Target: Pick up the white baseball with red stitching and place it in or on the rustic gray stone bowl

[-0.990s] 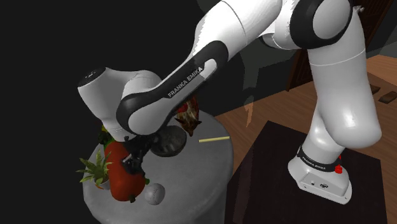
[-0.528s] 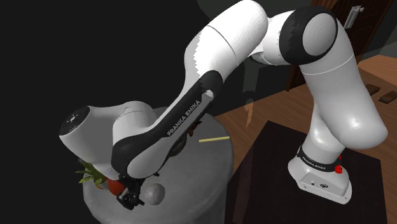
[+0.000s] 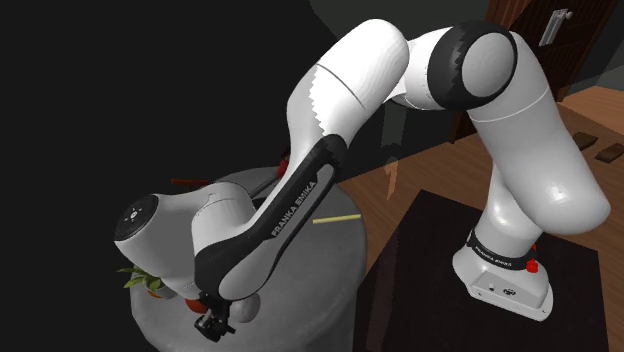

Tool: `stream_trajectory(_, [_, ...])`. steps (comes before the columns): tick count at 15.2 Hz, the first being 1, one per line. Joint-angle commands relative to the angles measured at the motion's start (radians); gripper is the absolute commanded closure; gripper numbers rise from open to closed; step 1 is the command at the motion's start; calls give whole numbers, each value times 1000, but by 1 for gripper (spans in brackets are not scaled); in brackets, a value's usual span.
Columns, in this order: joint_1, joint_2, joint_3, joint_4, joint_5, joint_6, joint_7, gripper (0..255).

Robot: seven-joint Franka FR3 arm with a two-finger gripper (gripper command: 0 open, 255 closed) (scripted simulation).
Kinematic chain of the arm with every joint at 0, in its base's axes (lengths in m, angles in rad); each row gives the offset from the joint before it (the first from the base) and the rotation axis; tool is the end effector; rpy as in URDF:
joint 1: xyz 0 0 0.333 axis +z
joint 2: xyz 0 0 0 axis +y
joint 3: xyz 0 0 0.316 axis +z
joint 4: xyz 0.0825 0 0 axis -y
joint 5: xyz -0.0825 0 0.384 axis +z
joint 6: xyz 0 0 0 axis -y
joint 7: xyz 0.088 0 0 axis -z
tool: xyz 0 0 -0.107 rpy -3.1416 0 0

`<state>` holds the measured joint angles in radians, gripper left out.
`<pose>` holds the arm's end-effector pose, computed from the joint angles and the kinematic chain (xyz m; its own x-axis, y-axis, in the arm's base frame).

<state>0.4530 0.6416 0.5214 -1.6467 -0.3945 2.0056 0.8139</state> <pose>0.4216 0.5109 0.2628 0.9506 0.2896 -0.1120 0.3038 -0.9419 0.1429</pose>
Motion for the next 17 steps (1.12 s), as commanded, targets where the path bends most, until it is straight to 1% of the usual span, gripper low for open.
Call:
stream_trajectory(1, [-1,4,-2,-5,-3,8,1,0])
stream_trajectory(7, [-1,4,-2,-4,-3,8,1,0])
stream_trajectory(8, [-1,4,-2,-4,-3,8,1,255])
stream_trajectory(17, [-1,4,-2,-4,-3,8,1,255])
